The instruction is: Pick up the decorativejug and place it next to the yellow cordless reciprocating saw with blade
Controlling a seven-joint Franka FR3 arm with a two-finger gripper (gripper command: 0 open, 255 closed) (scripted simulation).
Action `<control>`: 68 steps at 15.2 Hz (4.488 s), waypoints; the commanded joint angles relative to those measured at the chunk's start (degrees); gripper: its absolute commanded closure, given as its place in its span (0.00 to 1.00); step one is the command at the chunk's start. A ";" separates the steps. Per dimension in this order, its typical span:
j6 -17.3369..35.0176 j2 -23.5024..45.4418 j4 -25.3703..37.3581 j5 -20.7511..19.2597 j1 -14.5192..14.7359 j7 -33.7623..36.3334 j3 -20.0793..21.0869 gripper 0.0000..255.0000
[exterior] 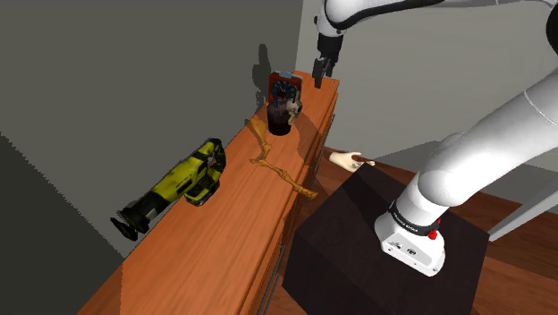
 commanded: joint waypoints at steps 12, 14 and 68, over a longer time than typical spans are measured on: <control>11.38 27.79 19.24 -1.21 -0.51 -11.31 -1.64 0.00; 12.17 28.67 19.41 -1.22 -0.63 -11.52 -1.64 0.00; -5.08 26.69 34.96 -0.27 -0.81 -14.77 -1.72 1.00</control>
